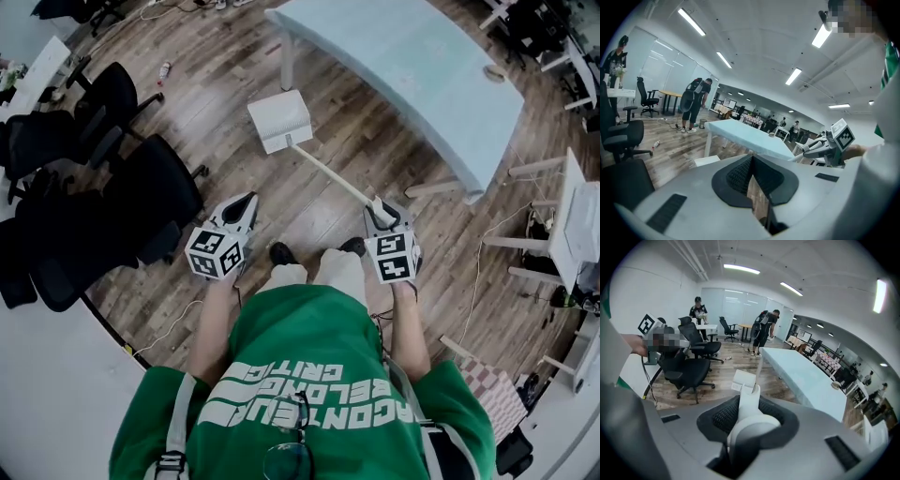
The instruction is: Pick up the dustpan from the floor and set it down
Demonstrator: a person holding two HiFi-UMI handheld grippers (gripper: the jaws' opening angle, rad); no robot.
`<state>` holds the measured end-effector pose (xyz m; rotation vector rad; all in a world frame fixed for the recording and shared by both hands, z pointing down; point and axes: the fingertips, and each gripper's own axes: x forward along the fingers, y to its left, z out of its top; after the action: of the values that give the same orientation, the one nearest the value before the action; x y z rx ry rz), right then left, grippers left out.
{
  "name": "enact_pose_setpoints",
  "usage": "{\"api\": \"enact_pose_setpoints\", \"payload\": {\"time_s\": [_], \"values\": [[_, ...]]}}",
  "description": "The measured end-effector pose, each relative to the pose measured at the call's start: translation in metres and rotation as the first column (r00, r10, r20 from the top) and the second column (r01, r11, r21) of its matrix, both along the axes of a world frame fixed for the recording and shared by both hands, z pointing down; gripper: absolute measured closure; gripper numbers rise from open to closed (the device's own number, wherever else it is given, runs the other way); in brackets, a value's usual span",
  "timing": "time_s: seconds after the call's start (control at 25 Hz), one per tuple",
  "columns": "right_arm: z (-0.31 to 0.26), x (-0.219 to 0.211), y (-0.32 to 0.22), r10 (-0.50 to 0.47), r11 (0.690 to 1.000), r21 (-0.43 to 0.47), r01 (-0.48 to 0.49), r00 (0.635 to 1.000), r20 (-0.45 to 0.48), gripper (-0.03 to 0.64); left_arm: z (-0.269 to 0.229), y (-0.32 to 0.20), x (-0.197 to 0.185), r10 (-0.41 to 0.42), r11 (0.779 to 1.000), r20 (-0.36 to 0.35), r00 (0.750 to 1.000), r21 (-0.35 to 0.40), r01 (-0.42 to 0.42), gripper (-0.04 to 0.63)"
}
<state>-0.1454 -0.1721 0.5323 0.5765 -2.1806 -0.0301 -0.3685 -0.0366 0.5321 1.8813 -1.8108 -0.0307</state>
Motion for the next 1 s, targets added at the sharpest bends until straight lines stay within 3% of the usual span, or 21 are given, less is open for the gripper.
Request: {"api": "enact_pose_setpoints", "payload": {"time_s": [0.48,1.0], "values": [[0.056,0.160,0.005,0.211,0.973,-0.068,-0.221,0.969,-0.130,0.497,-0.005,-0.060,0.107,0.234,0.972,0.025,0.972,-0.018,-0.233,0.603],[0.099,0.360,0.035,0.375,0.898,-0.139,-0.418,0.891,-0.255,0.497,-0.016,-0.080,0.271,0.402,0.915,0.030,0.915,-0.030,-0.402,0.603]]}}
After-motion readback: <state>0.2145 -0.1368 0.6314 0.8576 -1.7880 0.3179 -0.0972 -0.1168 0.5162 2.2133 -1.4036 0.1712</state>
